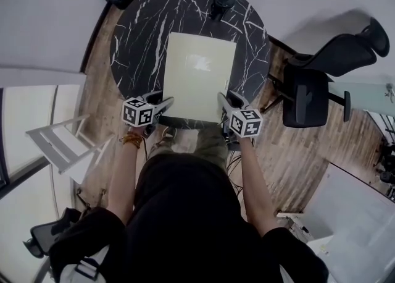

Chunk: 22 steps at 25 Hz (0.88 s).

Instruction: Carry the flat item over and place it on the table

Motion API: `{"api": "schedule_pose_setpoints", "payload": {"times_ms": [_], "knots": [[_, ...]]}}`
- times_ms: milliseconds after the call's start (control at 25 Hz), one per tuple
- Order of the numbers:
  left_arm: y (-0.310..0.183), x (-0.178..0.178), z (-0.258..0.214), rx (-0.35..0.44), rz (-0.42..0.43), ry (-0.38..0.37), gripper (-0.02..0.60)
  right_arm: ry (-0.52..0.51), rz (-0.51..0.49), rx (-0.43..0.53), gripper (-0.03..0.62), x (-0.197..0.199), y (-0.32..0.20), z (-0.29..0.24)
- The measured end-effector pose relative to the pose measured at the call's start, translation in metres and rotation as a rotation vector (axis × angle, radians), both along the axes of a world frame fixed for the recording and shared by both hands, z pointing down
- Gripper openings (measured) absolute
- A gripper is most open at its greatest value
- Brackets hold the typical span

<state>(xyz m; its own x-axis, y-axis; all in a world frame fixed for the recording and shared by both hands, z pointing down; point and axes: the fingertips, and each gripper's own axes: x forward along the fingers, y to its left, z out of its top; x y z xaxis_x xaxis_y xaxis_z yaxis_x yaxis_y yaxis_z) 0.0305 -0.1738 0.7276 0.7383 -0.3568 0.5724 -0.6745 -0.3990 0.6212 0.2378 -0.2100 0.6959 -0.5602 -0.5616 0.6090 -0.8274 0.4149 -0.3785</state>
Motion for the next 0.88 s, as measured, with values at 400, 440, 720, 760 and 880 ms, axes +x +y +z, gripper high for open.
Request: {"api": "schedule_pose_setpoints", "payload": {"times_ms": [400,440,720,760,880], "knots": [[-0.003,0.003,0.016,-0.036,-0.030,-0.001,0.206,-0.026,0.029,-0.052,0.130,0.003,-0.006,0.023],[-0.004,0.003,0.018,-0.039,-0.034,-0.001,0.206,-0.027,0.027,-0.055,0.130,0.003,-0.007,0.025],[-0.004,0.003,0.028,-0.081,-0.045,-0.006,0.206,-0.039,0.036,-0.087,0.130,0.003,-0.009,0.037],[-0.006,0.005,0.029,-0.084,-0.046,-0.007,0.206,-0.039,0.037,-0.090,0.130,0.005,-0.011,0.038],[-0.011,0.006,0.033,-0.088,-0.043,-0.010,0.206,-0.046,0.046,-0.106,0.130,0.007,-0.014,0.046]]}}
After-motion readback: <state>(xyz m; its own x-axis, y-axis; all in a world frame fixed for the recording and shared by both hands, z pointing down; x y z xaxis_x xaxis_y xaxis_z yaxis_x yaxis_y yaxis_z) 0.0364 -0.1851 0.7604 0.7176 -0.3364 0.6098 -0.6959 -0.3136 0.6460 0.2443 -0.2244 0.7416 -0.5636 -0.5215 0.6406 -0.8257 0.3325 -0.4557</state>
